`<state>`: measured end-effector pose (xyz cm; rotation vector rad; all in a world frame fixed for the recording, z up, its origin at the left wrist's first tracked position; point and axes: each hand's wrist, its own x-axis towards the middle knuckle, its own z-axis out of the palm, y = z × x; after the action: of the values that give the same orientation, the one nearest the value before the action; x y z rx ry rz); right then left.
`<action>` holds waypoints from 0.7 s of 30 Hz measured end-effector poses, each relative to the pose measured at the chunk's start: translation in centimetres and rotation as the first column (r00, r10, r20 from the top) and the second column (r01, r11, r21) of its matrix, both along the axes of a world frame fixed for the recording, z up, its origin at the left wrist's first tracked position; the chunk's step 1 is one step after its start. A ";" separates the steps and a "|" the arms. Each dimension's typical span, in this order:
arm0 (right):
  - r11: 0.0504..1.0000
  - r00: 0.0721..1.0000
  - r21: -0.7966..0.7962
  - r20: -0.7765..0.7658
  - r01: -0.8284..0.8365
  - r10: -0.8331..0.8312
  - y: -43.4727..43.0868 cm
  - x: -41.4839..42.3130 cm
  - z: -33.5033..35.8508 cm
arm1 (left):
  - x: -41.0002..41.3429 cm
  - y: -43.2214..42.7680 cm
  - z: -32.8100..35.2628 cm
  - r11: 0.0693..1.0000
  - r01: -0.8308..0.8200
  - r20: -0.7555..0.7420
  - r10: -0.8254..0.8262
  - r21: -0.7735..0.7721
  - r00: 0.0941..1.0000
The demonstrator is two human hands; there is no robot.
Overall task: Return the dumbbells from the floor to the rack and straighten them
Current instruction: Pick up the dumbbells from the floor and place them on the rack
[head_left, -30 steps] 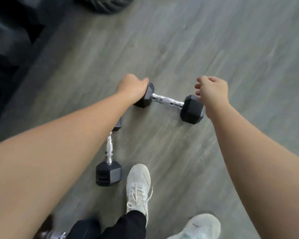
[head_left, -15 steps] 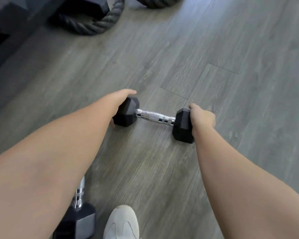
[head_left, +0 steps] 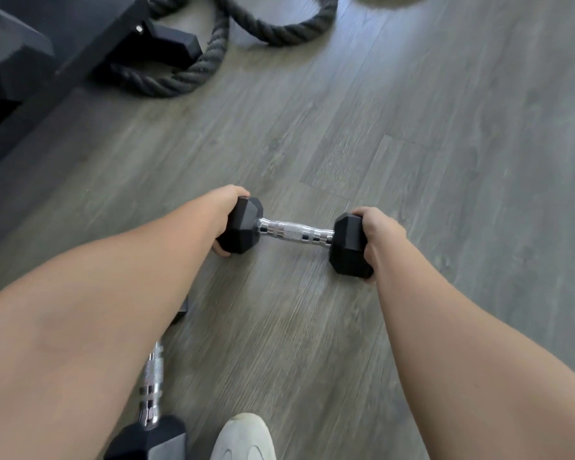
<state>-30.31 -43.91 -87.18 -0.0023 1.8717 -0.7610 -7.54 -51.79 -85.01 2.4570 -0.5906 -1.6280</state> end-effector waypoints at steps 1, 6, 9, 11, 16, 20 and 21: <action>1.000 1.000 -0.015 -0.002 0.009 -0.009 -0.2 -0.1 1.0 | 0.1 -0.1 1.2 1.000 -0.016 -0.004 0.016 -0.004 1.000; 0.996 0.999 -0.076 -0.031 -0.039 0.036 -3.0 0.2 13.9 | 0.7 -0.4 14.9 0.988 -0.124 -0.013 0.123 -0.094 0.992; 0.986 0.991 -0.118 -0.084 -0.118 0.108 -6.4 1.8 26.5 | 2.9 -1.6 26.7 0.971 -0.193 -0.053 0.187 -0.144 0.981; 0.976 0.981 -0.132 -0.104 -0.176 0.163 -8.9 3.7 35.8 | 4.8 -2.6 35.7 0.955 -0.236 -0.076 0.226 -0.180 0.971; 0.928 0.947 -0.215 -0.169 -0.305 0.272 -15.0 10.3 59.4 | 11.3 -5.4 58.4 0.877 -0.424 -0.150 0.398 -0.228 0.905; 0.876 0.929 -0.312 -0.163 -0.367 0.331 -19.4 16.7 75.7 | 17.6 -7.2 74.6 0.759 -0.581 -0.202 0.544 -0.295 0.814; 0.860 0.925 -0.343 -0.159 -0.379 0.344 -20.5 18.1 79.1 | 18.9 -7.6 78.1 0.736 -0.604 -0.215 0.565 -0.305 0.797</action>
<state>-12.18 -64.43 -8.06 -0.6248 1.7155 -0.8435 11.31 -59.35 -6.93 1.9774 -0.0531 -1.2425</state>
